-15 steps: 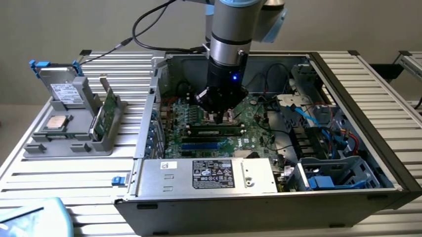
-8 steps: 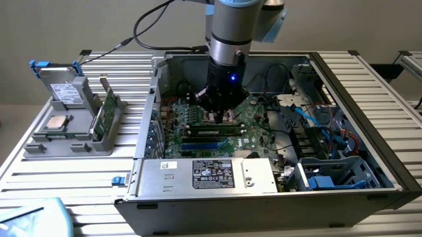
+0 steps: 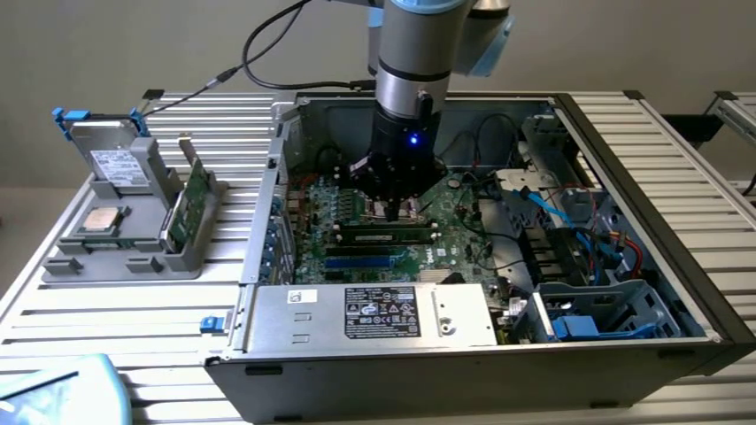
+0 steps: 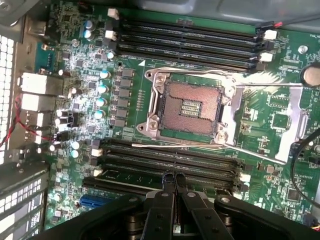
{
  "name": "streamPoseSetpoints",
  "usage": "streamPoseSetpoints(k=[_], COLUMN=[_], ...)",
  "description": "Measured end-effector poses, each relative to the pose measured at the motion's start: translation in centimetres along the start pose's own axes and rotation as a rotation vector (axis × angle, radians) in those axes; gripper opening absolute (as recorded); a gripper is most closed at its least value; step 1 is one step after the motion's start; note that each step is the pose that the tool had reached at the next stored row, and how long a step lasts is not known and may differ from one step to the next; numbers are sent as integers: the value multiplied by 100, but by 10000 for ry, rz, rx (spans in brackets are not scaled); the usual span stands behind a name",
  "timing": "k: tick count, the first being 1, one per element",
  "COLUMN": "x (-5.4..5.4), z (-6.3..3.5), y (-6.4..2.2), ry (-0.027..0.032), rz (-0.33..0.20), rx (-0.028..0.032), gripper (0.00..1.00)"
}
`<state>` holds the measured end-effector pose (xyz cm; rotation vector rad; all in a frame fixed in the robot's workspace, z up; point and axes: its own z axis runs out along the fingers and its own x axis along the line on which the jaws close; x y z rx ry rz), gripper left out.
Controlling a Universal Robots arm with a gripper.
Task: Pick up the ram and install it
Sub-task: 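Press down the ram until it locks into place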
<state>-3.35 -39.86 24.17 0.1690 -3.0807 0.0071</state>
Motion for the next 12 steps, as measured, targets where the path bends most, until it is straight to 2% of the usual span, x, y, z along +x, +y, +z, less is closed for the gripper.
streamPoseSetpoints(k=[5, 7, 12], x=[0, 0, 0], z=[0, 0, -1], y=[0, 0, 0], ry=[-31, -47, -46], rz=[694, 712, 737], rx=[-35, -36, -36], gripper=[11, 11, 11])
